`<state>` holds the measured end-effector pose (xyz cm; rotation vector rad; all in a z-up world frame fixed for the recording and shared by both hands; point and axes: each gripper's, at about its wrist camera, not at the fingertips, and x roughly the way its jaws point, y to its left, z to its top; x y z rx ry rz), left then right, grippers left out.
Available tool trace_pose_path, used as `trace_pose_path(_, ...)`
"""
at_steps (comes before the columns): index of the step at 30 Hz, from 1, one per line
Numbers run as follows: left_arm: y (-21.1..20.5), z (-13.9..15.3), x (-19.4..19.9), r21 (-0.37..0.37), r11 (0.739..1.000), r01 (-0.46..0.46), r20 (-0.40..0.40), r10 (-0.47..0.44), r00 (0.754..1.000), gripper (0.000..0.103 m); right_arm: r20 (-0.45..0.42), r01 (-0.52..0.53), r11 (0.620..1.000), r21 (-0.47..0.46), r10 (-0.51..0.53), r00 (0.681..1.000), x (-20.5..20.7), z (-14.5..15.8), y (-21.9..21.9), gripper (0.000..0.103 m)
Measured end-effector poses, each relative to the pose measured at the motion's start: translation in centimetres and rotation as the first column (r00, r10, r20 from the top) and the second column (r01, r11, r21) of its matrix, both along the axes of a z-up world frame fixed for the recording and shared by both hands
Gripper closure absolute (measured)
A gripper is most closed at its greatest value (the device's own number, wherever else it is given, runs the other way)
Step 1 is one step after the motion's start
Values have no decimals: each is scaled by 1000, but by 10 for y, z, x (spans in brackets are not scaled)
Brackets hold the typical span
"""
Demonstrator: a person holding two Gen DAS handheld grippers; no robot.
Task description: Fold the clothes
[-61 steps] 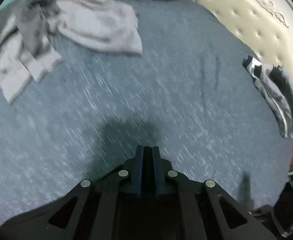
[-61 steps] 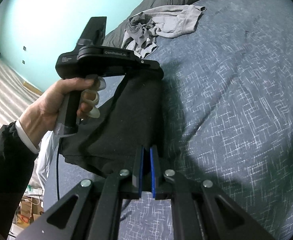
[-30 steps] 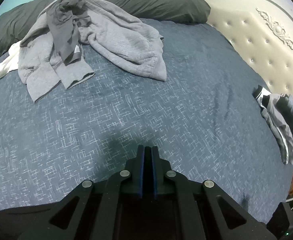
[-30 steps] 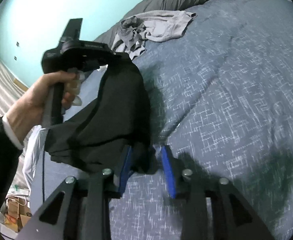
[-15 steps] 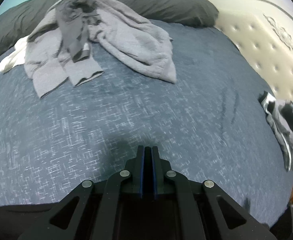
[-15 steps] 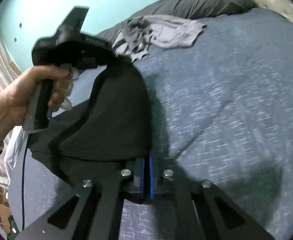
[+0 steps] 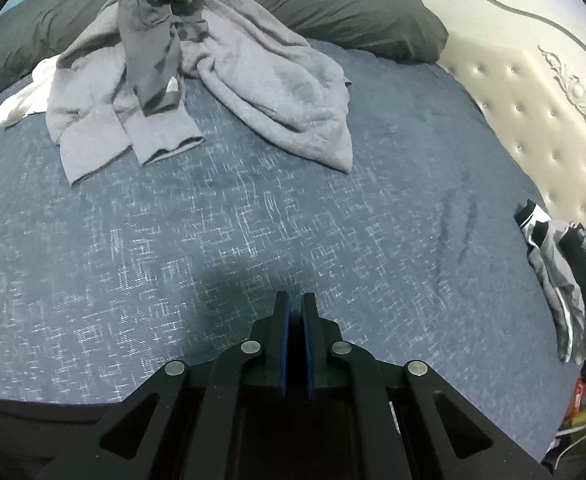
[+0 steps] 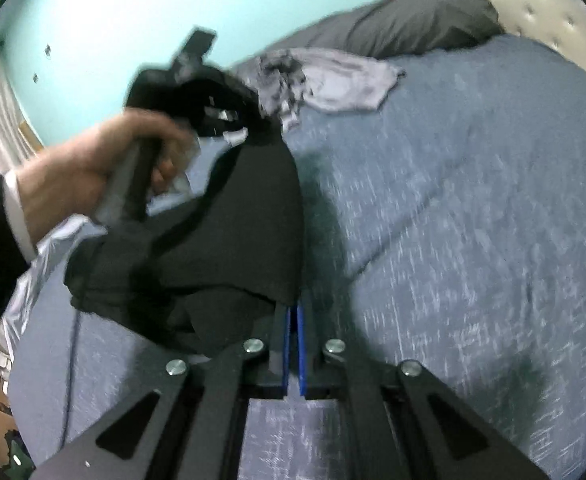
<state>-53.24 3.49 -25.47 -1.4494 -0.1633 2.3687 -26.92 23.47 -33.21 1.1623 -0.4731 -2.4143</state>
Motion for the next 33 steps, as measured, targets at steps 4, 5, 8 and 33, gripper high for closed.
trace_pose_path(4, -9, 7, 2, 59, 998, 5, 8, -6, 1000, 103, 33, -2, 1000, -3, 2, 999, 2, -8, -1, 101)
trace_pose_path(5, -13, 10, 4, 66, 998, 5, 4, -5, 1000, 103, 37, -3, 1000, -6, 3, 999, 2, -8, -1, 101)
trace_pose_path(8, -27, 27, 19, 50, 999, 13, -31, -12, 999, 103, 58, -12, 1000, -23, 13, 998, -1, -6, 1, 100)
trace_pose_path(33, -254, 10, 291, 158, 884, -439, -146, 461, 876, 74, 260, 9, 967, -256, 60, 964, -61, 3, 12, 38)
